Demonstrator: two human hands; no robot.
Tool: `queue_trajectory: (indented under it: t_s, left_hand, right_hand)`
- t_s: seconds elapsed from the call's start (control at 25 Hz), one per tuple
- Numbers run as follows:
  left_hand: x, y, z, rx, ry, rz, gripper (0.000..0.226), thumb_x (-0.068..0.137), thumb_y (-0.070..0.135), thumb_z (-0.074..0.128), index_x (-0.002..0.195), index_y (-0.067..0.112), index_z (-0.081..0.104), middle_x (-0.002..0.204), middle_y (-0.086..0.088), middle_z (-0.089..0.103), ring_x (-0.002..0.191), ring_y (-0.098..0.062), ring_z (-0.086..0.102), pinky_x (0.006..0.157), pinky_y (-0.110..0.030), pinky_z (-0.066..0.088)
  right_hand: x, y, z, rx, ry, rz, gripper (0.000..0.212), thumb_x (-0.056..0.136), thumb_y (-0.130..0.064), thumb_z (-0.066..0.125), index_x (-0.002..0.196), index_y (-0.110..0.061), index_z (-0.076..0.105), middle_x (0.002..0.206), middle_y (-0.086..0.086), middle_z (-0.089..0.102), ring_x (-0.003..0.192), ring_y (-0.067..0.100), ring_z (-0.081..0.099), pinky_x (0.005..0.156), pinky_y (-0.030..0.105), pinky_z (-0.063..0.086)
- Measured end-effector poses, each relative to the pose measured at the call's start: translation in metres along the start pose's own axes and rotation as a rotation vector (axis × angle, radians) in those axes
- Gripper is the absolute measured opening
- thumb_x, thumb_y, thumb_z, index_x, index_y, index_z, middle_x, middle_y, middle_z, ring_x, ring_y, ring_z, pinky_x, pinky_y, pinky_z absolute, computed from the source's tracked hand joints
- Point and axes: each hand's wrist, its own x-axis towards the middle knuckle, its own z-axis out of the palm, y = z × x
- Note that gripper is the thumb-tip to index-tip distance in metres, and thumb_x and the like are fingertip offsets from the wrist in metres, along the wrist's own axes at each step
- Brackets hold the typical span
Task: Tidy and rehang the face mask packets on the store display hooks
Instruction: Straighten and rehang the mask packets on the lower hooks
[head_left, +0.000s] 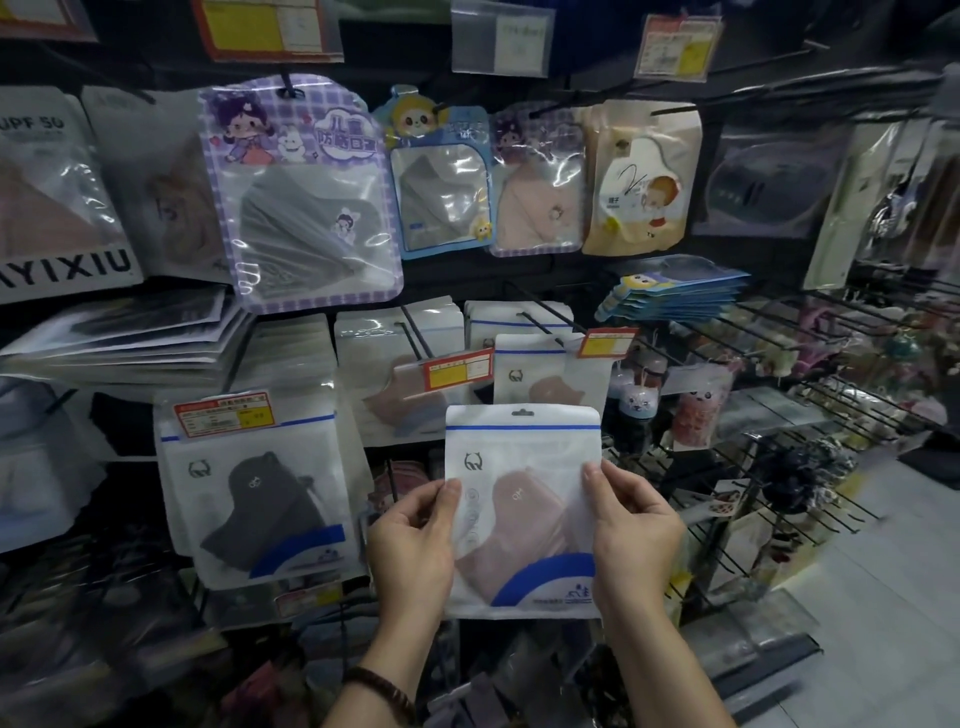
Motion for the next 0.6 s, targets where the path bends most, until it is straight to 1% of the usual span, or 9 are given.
queue_trajectory:
  t_s: [0.08, 0.16, 0.24, 0.4, 0.52, 0.56, 0.6]
  left_hand:
    - [0.010, 0.004, 0.016, 0.073, -0.064, 0.008, 0.002, 0.093, 0.034, 0.081, 0.093, 0.033, 0.081, 0.087, 0.018, 0.081, 0.083, -0.003, 0.077, 0.076, -0.029, 0.064]
    - [0.018, 0.015, 0.032, 0.137, -0.129, 0.024, 0.002, 0.094, 0.032, 0.080, 0.092, 0.032, 0.080, 0.088, 0.015, 0.080, 0.087, -0.006, 0.077, 0.073, -0.022, 0.060]
    - [0.024, 0.025, 0.045, 0.171, -0.143, 0.042, 0.004, 0.095, 0.030, 0.080, 0.093, 0.033, 0.078, 0.090, 0.017, 0.078, 0.088, -0.003, 0.074, 0.070, -0.017, 0.055]
    - [0.032, 0.035, 0.069, 0.141, -0.114, 0.065, 0.009, 0.093, 0.027, 0.083, 0.094, 0.035, 0.079, 0.093, 0.015, 0.079, 0.083, 0.003, 0.073, 0.072, -0.019, 0.056]
    - [0.034, 0.036, 0.082, 0.133, -0.129, 0.076, 0.008, 0.093, 0.029, 0.082, 0.097, 0.036, 0.081, 0.092, 0.019, 0.079, 0.079, 0.012, 0.071, 0.063, -0.008, 0.053]
    - [0.034, 0.038, 0.086, 0.123, -0.134, 0.089, 0.009, 0.093, 0.029, 0.082, 0.098, 0.037, 0.081, 0.092, 0.021, 0.079, 0.081, 0.014, 0.070, 0.063, -0.007, 0.053]
    - [0.035, 0.040, 0.090, 0.115, -0.130, 0.105, 0.009, 0.094, 0.029, 0.082, 0.097, 0.038, 0.080, 0.092, 0.021, 0.079, 0.082, 0.014, 0.070, 0.065, -0.008, 0.054]
  right_hand:
    - [0.019, -0.004, -0.002, -0.027, 0.032, -0.014, 0.010, 0.090, -0.025, 0.088, 0.099, -0.024, 0.085, 0.093, -0.005, 0.084, 0.094, 0.017, 0.080, 0.084, 0.038, 0.065]
    - [0.038, -0.009, -0.003, -0.072, 0.064, -0.022, 0.004, 0.092, -0.028, 0.087, 0.093, -0.030, 0.083, 0.091, -0.009, 0.083, 0.093, 0.013, 0.078, 0.085, 0.036, 0.065]
    - [0.053, -0.014, 0.000, -0.103, 0.081, -0.040, 0.007, 0.093, -0.030, 0.085, 0.089, -0.034, 0.081, 0.089, -0.011, 0.082, 0.091, 0.011, 0.077, 0.084, 0.035, 0.063]
    - [0.080, -0.023, 0.005, -0.140, 0.109, -0.102, 0.007, 0.093, -0.030, 0.085, 0.089, -0.032, 0.080, 0.088, -0.010, 0.081, 0.086, 0.008, 0.075, 0.085, 0.035, 0.063]
    - [0.099, -0.026, 0.006, -0.153, 0.129, -0.110, 0.007, 0.091, -0.034, 0.086, 0.087, -0.034, 0.081, 0.088, -0.012, 0.081, 0.087, 0.008, 0.075, 0.085, 0.036, 0.062]
    - [0.104, -0.026, 0.006, -0.143, 0.119, -0.109, 0.006, 0.091, -0.035, 0.086, 0.087, -0.034, 0.082, 0.089, -0.012, 0.081, 0.089, 0.007, 0.075, 0.085, 0.034, 0.061]
    - [0.108, -0.027, 0.006, -0.126, 0.104, -0.111, 0.005, 0.091, -0.034, 0.086, 0.089, -0.033, 0.082, 0.090, -0.013, 0.081, 0.090, 0.005, 0.075, 0.084, 0.030, 0.060]
